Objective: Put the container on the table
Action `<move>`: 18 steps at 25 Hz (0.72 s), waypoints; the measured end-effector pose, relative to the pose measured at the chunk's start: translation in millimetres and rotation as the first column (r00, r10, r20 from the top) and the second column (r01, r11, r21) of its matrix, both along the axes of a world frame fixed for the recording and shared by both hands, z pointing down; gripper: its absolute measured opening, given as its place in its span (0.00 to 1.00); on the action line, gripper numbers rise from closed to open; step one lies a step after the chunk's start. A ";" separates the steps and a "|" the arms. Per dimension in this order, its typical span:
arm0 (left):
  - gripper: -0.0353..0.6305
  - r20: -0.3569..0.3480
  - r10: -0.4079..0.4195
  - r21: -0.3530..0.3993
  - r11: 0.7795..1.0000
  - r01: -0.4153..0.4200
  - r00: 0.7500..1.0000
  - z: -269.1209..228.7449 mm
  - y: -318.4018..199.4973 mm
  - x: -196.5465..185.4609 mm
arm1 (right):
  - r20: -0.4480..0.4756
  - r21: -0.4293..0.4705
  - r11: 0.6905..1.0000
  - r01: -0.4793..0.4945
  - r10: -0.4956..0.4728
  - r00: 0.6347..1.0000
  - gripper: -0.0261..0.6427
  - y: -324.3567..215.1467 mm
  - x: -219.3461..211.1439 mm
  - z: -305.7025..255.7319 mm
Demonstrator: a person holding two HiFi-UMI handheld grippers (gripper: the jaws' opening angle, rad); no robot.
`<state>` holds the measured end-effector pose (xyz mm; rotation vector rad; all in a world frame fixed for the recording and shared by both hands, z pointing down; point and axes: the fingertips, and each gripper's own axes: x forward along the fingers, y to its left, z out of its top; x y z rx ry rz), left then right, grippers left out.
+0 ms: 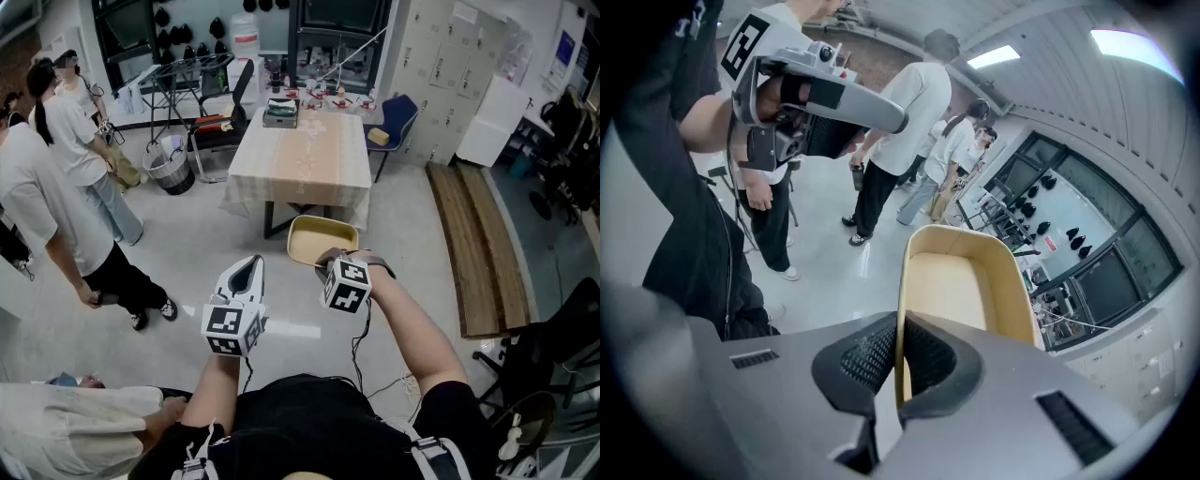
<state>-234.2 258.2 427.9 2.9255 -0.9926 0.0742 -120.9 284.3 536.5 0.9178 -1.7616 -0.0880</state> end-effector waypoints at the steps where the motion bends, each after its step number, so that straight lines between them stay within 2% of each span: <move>1: 0.07 0.001 0.001 0.002 1.000 -0.001 1.000 -0.2 -0.5 2.2 | 0.008 -0.005 1.000 -0.001 0.001 1.000 0.07 -0.8 1.7 0.4; 9: 0.07 0.004 0.004 0.012 1.000 -0.004 1.000 4.5 -4.4 22.3 | 0.109 -0.029 1.000 -0.011 0.014 0.994 0.07 -9.9 15.1 1.6; 18: 0.07 -0.001 -0.021 0.010 1.000 0.021 1.000 11.6 -10.9 47.1 | 0.114 -0.031 1.000 -0.006 0.009 0.993 0.07 -30.2 44.0 8.2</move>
